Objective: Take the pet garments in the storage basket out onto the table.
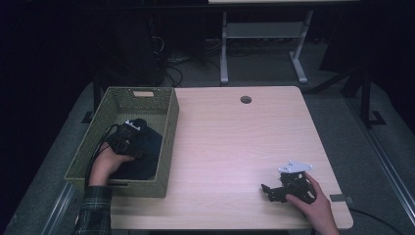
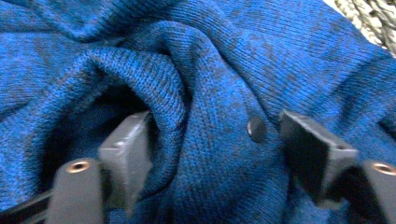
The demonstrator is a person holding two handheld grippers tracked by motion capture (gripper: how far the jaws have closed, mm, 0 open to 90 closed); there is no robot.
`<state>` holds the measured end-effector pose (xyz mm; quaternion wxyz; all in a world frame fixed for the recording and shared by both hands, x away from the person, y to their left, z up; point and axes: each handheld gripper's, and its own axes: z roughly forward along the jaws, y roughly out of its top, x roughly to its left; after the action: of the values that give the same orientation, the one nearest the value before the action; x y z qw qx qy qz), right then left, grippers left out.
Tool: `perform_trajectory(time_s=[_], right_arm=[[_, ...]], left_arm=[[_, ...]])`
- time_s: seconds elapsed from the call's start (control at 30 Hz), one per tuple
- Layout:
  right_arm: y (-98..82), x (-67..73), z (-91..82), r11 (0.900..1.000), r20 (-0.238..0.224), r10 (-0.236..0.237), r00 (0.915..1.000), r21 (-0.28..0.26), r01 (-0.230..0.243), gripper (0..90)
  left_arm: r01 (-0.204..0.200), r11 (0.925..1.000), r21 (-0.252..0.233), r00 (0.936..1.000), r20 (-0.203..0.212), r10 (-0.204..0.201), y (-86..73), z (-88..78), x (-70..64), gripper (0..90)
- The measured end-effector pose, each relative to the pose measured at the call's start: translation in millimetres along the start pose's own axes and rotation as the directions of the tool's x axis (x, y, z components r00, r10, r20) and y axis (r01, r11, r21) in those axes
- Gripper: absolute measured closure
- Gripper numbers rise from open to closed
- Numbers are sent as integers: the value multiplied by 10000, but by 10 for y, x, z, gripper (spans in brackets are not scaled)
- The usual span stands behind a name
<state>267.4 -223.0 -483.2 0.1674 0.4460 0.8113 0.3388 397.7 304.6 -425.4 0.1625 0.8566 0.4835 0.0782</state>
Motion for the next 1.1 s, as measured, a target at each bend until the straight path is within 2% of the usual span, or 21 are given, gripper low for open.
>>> perform_trajectory(time_s=[0.2,0.33,0.53,0.57,0.63,0.7,0.73,0.77,0.83,0.87,0.9,0.93,0.97,1.0,1.1], right_arm=[[0,0,0,10000,0,0,10000,-1,0,0],[0,0,0,10000,0,-2,10000,-1,2,0],[0,0,0,10000,-1,3,10000,1,-3,0],[0,0,0,10000,-1,3,10000,1,-3,0],[0,0,0,10000,-1,-1,10000,-1,1,0],[0,0,0,10000,-1,-1,10000,-1,1,0],[0,0,0,10000,-1,-1,10000,-1,1,0],[0,0,0,10000,-1,0,10000,0,0,0],[0,0,0,10000,-2,-1,10000,2,1,0],[0,0,0,10000,-2,-1,10000,2,1,0],[0,0,0,10000,0,0,10000,-1,0,0],[1,0,0,10000,-2,3,10000,2,-3,0],[0,0,0,10000,-1,-1,10000,-1,1,0],[1,0,0,10000,-1,3,10000,3,-3,0],[0,0,0,10000,-1,5,10000,-2,-5,0]], left_arm=[[-124,9999,53,9994,315,123,4,-28,-20,512],[-176,9998,-29,9993,325,177,13,-70,-20,584],[171,9968,-778,9982,593,-125,9,-200,26,623],[171,9968,-778,9982,593,-125,9,-200,26,626],[277,9917,-1257,9970,753,-183,6,-296,28,630],[193,9877,-1553,9957,920,-50,2,-380,37,631],[193,9877,-1553,9957,920,-50,2,-380,37,632],[290,9817,-1880,9952,977,-107,-4,-445,37,634],[392,9751,-2185,9942,1060,-163,-10,-513,41,636],[392,9751,-2185,9942,1060,-163,-10,-513,41,638],[501,9658,-2545,9930,1167,-208,-17,-583,51,639],[604,9601,-2731,9919,1238,-272,-21,-615,55,641],[604,9601,-2731,9919,1238,-272,-21,-615,55,642],[693,9484,-3093,9908,1321,-293,-30,-678,61,643],[750,9325,-3532,9903,1363,-280,-44,-772,67,644]])
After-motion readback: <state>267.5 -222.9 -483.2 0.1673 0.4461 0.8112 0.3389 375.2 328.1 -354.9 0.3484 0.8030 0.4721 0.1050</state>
